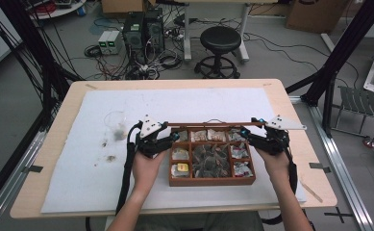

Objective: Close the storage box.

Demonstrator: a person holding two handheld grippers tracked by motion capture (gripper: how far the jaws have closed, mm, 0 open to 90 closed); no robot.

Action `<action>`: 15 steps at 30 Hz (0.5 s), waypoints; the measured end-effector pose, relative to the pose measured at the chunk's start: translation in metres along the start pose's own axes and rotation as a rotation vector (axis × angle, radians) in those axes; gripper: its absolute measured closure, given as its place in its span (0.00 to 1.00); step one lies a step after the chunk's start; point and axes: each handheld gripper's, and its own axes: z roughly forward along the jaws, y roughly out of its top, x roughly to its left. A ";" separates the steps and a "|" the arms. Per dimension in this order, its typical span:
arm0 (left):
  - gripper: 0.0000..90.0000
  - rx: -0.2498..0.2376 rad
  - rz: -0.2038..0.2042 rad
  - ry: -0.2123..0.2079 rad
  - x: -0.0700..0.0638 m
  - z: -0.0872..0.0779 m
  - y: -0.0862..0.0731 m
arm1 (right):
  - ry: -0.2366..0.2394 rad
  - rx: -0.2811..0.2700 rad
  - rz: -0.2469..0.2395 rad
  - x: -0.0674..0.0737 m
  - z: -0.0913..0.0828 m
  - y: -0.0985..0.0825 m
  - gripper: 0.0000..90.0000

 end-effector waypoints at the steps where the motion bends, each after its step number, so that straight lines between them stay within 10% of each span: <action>1: 0.55 0.004 -0.001 -0.001 -0.002 -0.001 0.000 | 0.002 0.003 0.009 0.001 -0.002 -0.001 0.50; 15: 0.51 -0.010 -0.027 -0.046 -0.023 -0.032 -0.001 | -0.001 -0.026 0.033 0.021 -0.031 -0.013 0.48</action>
